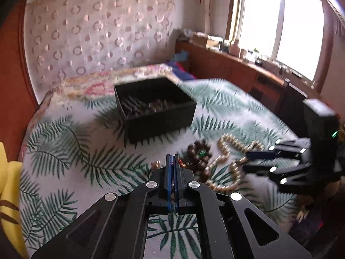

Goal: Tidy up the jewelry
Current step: 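Grasp the red string bracelet with the left gripper and lift it, then grasp the brown bead strand with the right gripper while the left carries the bracelet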

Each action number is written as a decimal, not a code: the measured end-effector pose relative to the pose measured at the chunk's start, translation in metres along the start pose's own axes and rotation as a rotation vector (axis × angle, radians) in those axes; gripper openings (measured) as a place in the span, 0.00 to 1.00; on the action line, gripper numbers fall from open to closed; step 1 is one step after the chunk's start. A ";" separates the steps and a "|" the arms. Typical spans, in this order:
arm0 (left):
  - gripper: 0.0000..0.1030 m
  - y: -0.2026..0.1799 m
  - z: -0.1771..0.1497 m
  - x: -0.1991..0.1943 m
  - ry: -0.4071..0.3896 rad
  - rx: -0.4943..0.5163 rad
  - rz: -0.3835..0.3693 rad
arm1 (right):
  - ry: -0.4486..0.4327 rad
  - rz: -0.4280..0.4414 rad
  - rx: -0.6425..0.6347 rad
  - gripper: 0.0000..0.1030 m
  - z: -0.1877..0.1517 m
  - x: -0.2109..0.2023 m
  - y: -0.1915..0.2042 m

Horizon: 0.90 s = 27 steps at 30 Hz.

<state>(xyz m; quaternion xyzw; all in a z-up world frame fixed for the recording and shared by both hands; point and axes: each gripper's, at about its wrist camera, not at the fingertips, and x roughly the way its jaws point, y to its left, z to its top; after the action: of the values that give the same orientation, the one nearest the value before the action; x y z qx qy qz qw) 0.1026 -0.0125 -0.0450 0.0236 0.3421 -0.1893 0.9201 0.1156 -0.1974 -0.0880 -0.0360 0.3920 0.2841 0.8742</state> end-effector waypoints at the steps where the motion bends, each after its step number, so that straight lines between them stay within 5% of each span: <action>1: 0.01 -0.001 0.003 -0.006 -0.019 -0.002 0.000 | 0.001 -0.004 -0.006 0.34 0.000 0.000 0.001; 9: 0.01 -0.005 0.017 -0.039 -0.110 -0.004 0.015 | -0.005 0.016 -0.035 0.34 0.010 0.003 0.014; 20: 0.01 0.011 0.005 -0.041 -0.112 -0.046 0.035 | 0.009 0.068 -0.052 0.34 0.040 0.028 0.040; 27: 0.01 0.020 -0.001 -0.043 -0.113 -0.067 0.044 | 0.034 -0.002 -0.063 0.34 0.050 0.052 0.053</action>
<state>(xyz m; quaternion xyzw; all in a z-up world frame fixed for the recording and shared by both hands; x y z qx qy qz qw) 0.0794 0.0209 -0.0201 -0.0103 0.2949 -0.1584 0.9422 0.1485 -0.1142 -0.0818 -0.0686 0.3977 0.2948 0.8661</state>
